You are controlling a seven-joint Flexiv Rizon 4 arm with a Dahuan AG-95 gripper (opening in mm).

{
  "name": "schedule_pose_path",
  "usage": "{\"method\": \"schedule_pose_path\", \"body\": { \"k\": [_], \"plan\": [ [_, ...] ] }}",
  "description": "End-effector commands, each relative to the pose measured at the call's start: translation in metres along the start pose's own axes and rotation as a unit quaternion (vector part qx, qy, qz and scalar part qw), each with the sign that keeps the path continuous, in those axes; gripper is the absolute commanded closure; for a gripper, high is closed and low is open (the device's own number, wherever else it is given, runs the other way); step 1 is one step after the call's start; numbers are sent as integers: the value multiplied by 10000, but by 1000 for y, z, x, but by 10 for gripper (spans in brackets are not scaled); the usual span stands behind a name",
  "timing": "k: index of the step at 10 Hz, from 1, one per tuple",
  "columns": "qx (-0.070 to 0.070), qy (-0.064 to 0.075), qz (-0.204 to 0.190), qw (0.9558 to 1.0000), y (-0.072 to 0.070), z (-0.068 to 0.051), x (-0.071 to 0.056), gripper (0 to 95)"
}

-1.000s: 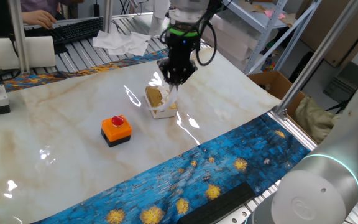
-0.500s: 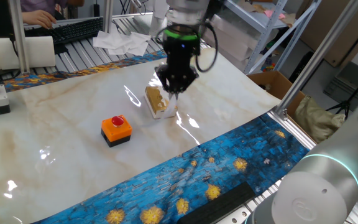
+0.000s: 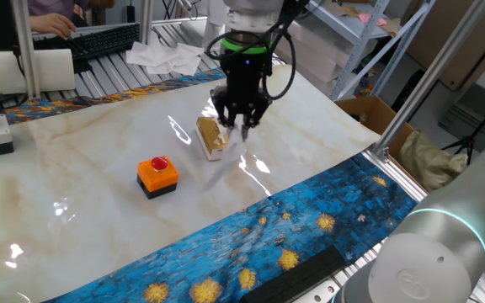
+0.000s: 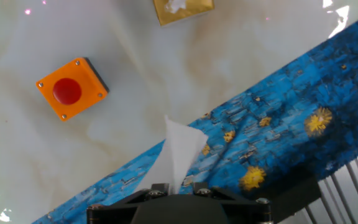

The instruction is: Pull out a napkin

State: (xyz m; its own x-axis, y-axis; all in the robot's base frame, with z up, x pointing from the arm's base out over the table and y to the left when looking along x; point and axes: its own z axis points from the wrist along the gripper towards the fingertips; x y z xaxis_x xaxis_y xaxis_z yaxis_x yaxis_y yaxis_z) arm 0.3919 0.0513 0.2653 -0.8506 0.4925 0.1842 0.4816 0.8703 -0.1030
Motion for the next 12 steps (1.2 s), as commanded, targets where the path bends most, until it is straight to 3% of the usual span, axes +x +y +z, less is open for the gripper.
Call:
{"method": "schedule_pose_path", "body": {
  "k": [1, 4, 7, 12],
  "plan": [
    [-527, -167, 504, 9972, -3, 1, 1, 0],
    [-580, -127, 531, 9968, -3, 1, 1, 0],
    [-584, -238, 362, 9974, -3, 1, 1, 0],
    [-601, -236, 201, 9977, -3, 1, 1, 0]
  ]
}}
